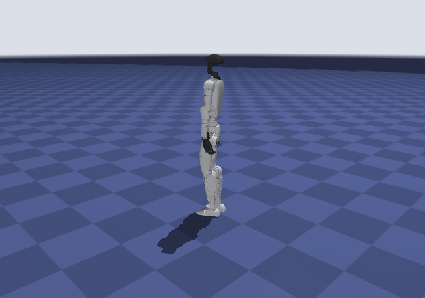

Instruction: In place motions

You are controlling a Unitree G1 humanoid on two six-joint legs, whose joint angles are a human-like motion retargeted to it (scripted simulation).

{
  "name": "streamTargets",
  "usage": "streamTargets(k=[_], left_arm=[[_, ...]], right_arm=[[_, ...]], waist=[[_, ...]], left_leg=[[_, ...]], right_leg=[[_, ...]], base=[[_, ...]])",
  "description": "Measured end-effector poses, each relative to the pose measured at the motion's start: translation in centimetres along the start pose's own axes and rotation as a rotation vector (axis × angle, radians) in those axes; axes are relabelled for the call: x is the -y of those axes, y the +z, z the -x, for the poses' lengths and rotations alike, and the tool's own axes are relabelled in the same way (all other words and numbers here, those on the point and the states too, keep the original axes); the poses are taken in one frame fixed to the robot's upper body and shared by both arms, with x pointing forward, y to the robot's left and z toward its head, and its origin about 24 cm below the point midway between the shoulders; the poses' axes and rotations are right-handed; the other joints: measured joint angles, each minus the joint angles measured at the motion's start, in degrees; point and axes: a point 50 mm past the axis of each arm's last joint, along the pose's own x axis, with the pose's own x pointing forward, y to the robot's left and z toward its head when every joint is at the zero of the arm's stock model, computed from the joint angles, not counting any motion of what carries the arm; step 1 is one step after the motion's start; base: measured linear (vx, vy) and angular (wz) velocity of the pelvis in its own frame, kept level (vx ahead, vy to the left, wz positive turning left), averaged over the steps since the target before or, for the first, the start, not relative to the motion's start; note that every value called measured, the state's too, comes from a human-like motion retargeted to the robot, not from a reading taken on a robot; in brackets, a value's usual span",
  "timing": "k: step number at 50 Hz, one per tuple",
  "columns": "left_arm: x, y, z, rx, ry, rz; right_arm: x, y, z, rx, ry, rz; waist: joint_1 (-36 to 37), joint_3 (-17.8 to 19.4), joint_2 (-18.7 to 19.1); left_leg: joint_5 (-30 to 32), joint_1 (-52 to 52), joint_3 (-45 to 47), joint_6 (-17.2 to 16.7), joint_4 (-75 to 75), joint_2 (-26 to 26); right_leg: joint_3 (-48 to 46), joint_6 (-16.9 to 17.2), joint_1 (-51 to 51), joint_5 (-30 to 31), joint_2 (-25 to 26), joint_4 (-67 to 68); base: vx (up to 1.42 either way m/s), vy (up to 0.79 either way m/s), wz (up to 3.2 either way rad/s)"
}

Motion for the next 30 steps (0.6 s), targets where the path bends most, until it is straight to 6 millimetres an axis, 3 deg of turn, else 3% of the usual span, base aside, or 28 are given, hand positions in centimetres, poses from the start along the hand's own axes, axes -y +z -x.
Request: streamTargets(k=[30], left_arm=[[-0.27,-0.20,0.05,-0.007,0.008,0.010]], right_arm=[[-0.27,0.19,-0.04,0.004,0.011,0.009]], waist=[[-0.8,-0.2,0.7]], left_leg=[[0.2,1.5,-1.6,2.0,-1.5,-0.7]], right_leg=[[-1.3,-0.2,0.5,-0.2,1.9,-0.1]], base=[[0.00,0.00,0.00]])
